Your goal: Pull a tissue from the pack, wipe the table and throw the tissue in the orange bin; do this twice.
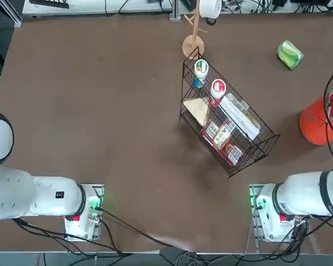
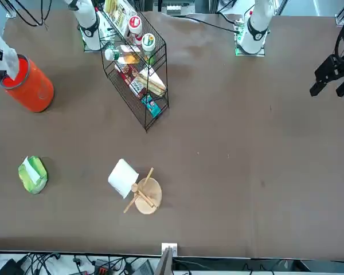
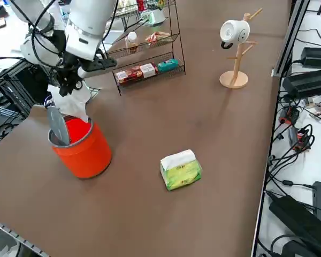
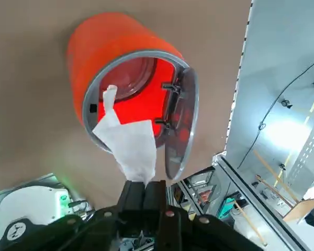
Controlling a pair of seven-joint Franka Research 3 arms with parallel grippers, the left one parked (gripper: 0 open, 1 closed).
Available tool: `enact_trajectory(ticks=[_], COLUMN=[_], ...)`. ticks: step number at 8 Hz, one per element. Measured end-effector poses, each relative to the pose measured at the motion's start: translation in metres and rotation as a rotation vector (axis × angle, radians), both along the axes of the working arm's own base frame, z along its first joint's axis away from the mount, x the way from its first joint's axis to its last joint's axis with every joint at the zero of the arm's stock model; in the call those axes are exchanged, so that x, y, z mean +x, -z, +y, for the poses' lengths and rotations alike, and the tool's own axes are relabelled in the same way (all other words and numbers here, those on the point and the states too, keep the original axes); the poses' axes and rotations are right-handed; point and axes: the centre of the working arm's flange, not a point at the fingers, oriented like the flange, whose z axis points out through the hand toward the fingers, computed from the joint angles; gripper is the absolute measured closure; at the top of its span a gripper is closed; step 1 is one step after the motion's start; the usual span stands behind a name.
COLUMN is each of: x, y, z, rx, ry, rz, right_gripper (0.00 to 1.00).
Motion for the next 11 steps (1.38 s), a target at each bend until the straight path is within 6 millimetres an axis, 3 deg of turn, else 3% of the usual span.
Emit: enact_trajectory(ticks=[2,4,7,9,11], x=[0.000,0.006,0.011,0.013,0.028], y=[0.022,0.046,0.069,0.071,0.054], z=[-0.020,-0.024,-0.023,-0.022,-0.015], rx=[0.004,0.008,0.014,0.013,0.013], ry=[0.008,0.002,-0.013,-0.020,-0.032], rz=[0.001,0.025,0.049,0.043,-0.010], right_gripper=[0.99,0.99,0.85,0.49,0.07])
